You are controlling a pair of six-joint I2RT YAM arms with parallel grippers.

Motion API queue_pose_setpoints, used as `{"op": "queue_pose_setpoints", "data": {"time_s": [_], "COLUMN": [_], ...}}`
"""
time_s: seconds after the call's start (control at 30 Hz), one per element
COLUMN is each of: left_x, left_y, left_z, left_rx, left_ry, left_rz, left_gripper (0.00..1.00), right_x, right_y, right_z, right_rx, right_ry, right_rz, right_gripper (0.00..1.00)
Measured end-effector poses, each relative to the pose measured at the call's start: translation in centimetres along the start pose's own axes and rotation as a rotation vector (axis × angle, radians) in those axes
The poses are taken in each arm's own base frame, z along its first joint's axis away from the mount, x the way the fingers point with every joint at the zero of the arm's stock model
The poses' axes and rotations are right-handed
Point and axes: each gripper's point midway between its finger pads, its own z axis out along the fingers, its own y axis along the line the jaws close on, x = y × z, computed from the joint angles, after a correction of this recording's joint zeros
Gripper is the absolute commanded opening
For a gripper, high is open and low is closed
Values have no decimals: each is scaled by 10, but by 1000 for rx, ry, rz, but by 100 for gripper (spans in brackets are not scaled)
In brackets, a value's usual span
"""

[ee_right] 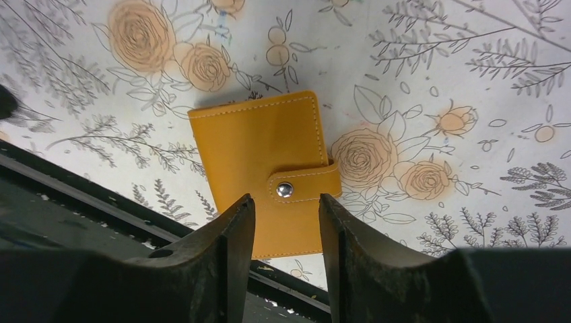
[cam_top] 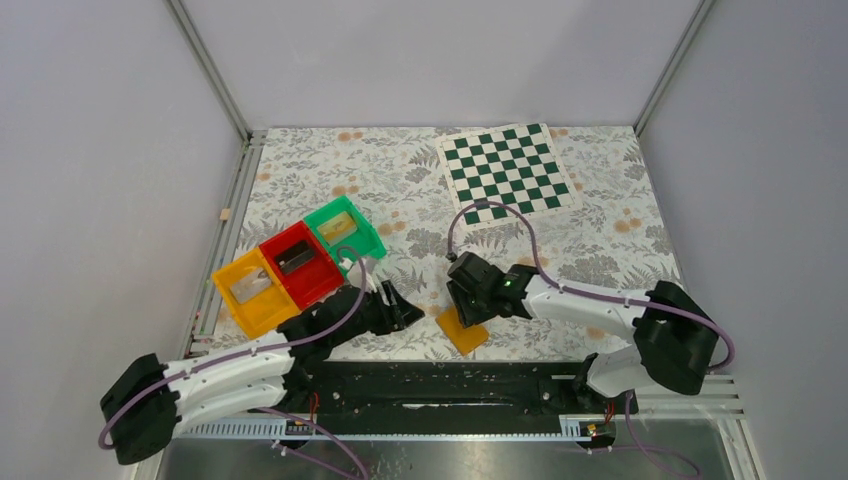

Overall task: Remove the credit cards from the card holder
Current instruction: Open the card holder at the corner of the board.

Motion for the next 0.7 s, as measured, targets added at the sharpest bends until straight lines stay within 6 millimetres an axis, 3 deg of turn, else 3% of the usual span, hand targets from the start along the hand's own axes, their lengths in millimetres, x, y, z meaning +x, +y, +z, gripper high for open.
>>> {"op": "queue_pose_setpoints", "data": {"time_s": [0.17,0.43,0.7], "left_x": [-11,-10,-4], "left_y": [2,17,25], "left_z": [-12,-14,-10], "left_rx": [11,-38,-73], "left_ry": [-75,-85,-64], "left_rz": [-19,-17,-16], "left_gripper": [57,57,57], "right_x": [10,13,9], "right_y": [3,3,1], "right_z": [9,22,25], "right_rx": [54,98,126], "right_ry": [37,59,46], "right_rz": [-52,-80,-88], "right_gripper": [49,48,22]}}
